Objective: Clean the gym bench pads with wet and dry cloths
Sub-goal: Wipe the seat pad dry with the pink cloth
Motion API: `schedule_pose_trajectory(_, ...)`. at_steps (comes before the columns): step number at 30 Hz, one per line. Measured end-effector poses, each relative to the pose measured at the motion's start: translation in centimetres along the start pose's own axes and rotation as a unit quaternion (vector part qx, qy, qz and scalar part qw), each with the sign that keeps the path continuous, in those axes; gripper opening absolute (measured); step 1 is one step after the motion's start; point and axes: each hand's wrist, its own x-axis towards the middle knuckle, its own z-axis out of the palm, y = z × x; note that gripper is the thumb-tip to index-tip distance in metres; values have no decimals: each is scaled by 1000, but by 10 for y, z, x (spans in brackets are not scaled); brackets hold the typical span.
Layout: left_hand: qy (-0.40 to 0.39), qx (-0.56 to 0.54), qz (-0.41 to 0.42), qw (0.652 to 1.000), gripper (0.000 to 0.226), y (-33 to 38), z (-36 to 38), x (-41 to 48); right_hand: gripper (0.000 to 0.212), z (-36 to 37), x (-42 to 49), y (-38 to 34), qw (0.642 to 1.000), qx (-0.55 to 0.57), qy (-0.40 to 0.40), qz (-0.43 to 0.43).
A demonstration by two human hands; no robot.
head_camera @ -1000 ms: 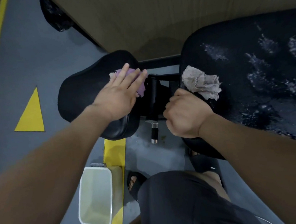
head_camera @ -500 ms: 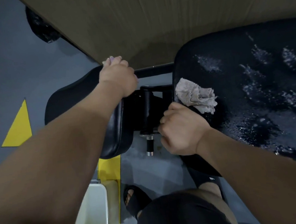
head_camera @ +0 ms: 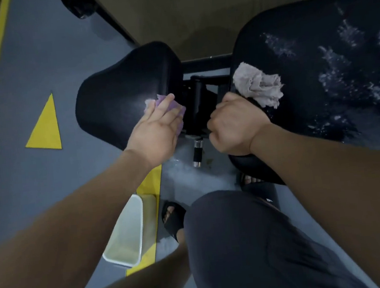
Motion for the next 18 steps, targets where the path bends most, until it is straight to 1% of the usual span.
schedule_pose_trajectory(4,21,31,32,999,55,10,16,-45,33,-1,-1,-1,1000,-10,-28,1)
schedule_pose_trajectory(6,15,67,51,996,56,11,28,-73,34,-1,1,-1,999,-21,-44,3)
schedule_pose_trajectory(8,4,76,62,995,61,7,37,-96,35,-2,2,-2,998,-32,-56,6)
schedule_pose_trajectory(10,1,60,51,997,70,4,37,-107,36,-1,2,-3,997,-45,-61,8)
schedule_pose_trajectory(12,4,47,33,998,70,4,35,-103,37,0,3,-3,997,-51,-63,9)
schedule_pose_trajectory(15,37,-3,-16,999,61,13,34,-94,43,2,3,-2,997,-48,-59,15)
schedule_pose_trajectory(17,57,-83,-88,991,58,20,32,-85,46,5,2,-1,998,-36,-45,19)
schedule_pose_trajectory(18,62,-140,-138,979,58,21,29,-75,47,6,2,-1,999,-28,-33,21)
